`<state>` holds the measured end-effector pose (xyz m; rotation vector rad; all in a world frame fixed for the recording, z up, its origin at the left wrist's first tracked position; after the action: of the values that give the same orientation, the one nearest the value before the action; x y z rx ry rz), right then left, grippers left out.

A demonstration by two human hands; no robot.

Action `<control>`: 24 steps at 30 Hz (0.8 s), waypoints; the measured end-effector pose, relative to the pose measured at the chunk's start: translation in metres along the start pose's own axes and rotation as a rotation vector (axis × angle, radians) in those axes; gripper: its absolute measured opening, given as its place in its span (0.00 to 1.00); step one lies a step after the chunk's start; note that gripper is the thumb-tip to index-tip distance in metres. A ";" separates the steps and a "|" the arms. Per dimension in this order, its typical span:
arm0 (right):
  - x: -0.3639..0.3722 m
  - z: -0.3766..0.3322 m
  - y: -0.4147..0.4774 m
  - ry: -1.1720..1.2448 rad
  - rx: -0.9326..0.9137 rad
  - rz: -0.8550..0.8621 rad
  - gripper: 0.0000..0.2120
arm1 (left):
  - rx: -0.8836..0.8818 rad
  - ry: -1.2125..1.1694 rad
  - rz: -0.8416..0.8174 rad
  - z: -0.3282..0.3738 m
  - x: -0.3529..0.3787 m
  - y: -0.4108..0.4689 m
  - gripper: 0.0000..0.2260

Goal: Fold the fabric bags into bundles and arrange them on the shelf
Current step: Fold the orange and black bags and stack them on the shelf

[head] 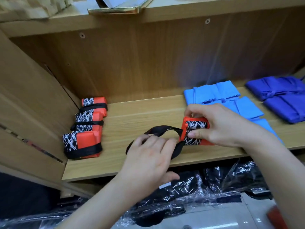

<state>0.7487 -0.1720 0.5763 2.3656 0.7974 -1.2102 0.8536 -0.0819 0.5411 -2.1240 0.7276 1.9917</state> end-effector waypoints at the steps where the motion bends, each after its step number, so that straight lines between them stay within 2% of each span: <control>1: -0.001 0.001 -0.001 -0.001 0.003 -0.001 0.14 | 0.023 0.019 -0.107 0.000 0.010 0.003 0.30; 4: -0.008 0.014 -0.004 -0.007 0.032 0.000 0.13 | 0.088 0.042 -0.315 -0.012 0.020 0.001 0.14; 5: -0.012 0.022 -0.005 -0.004 0.052 0.005 0.13 | 0.112 -0.026 -0.358 -0.017 0.022 -0.005 0.10; 6: -0.015 0.030 -0.005 0.010 0.079 0.009 0.13 | 0.150 -0.145 -0.389 -0.018 0.020 -0.012 0.09; 9: -0.014 0.049 -0.004 0.169 0.150 -0.012 0.13 | 0.096 -0.779 -0.455 -0.013 -0.016 -0.022 0.05; 13: 0.003 0.046 0.002 0.370 0.154 -0.058 0.10 | 0.111 -1.323 -0.325 -0.017 -0.062 -0.013 0.02; 16: 0.011 0.035 0.007 0.433 0.121 -0.065 0.10 | 0.061 -1.853 -0.210 -0.030 -0.063 -0.004 0.10; 18: 0.013 0.026 0.009 0.443 0.081 -0.077 0.10 | -0.057 -2.055 -0.116 -0.038 -0.053 0.003 0.19; 21: 0.016 0.015 0.009 0.362 0.040 -0.098 0.12 | -0.281 -2.031 0.111 -0.056 -0.038 0.011 0.25; 24: 0.010 0.006 0.006 0.223 0.028 -0.059 0.15 | -0.434 -1.944 0.167 -0.070 -0.014 0.015 0.32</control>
<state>0.7531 -0.1766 0.5647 2.5481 0.9308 -0.9957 0.9102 -0.1214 0.5656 0.4968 0.0063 2.9797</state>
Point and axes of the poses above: each hand's wrist, its own y-axis towards the middle knuckle, its own x-axis out of the palm, z = x × y, the point moved 9 cm from there along y, towards the middle knuckle, and after that the axes turned 2 degrees about z, right-handed, at the moved point
